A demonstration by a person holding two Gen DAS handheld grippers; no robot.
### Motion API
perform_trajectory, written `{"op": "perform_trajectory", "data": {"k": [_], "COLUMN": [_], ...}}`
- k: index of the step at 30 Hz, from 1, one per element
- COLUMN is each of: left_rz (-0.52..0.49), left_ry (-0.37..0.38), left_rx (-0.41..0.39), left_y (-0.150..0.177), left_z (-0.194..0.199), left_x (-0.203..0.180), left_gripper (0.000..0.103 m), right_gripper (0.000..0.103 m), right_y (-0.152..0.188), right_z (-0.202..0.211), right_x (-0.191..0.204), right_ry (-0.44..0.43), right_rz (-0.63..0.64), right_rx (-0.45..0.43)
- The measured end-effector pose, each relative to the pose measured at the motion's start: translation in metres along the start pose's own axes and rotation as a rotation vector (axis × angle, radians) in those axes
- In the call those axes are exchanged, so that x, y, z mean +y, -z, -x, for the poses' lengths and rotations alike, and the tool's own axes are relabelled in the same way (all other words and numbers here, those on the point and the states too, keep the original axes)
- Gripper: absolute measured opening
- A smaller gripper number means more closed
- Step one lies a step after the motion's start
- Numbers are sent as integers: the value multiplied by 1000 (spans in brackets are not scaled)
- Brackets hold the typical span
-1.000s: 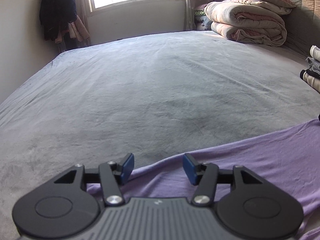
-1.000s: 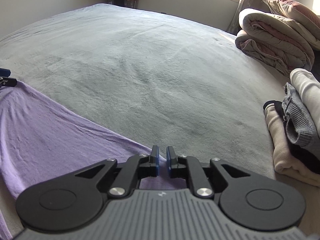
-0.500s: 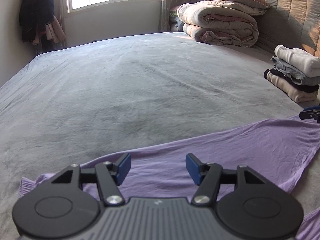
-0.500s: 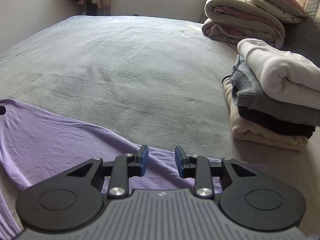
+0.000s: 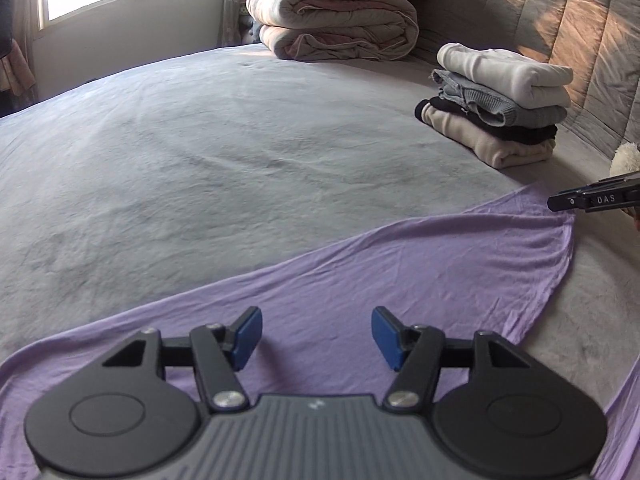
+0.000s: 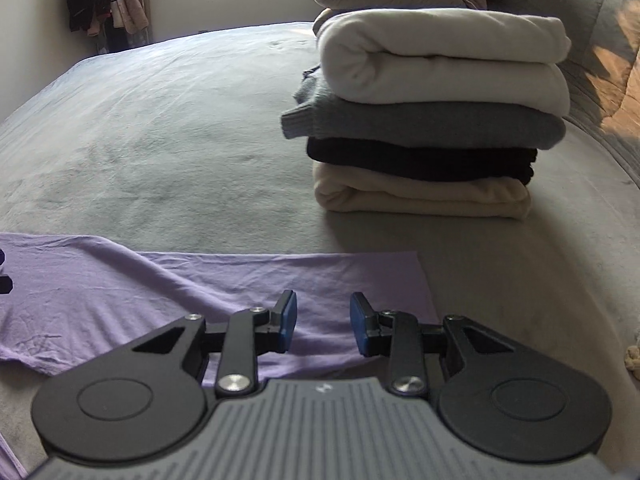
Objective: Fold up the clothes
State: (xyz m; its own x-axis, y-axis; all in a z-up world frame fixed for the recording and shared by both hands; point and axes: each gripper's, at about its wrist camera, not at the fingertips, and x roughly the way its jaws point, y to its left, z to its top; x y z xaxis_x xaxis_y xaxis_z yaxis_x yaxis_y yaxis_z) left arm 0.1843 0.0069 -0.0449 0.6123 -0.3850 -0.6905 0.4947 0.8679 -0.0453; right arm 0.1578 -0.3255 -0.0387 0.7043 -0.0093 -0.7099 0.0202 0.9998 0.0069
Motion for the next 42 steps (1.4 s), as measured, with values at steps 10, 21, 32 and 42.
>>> {"op": "perform_trajectory", "data": {"k": [10,21,32,42], "left_rz": [-14,-26,-36,-33], "left_ry": [62,68,73,84], "left_rx": [-9,-22,-31,-37], "left_y": [-11,-11,-9,-2], "left_z": [-25,-30,-29,-12], "left_x": [-45,-52,-57,-55], "left_gripper": [62,62,63,63], "right_gripper": [34,2,3,40], "right_y": [-13,-13,-21,-24], "right_z": [-21,-29,-48,-20], "right_x": [-51,-38,-41,-43], "right_ry": [16,9,77,72], "right_rz": [-76,20,21,-35], "right_rx": [-6,-66,-44,-33]}}
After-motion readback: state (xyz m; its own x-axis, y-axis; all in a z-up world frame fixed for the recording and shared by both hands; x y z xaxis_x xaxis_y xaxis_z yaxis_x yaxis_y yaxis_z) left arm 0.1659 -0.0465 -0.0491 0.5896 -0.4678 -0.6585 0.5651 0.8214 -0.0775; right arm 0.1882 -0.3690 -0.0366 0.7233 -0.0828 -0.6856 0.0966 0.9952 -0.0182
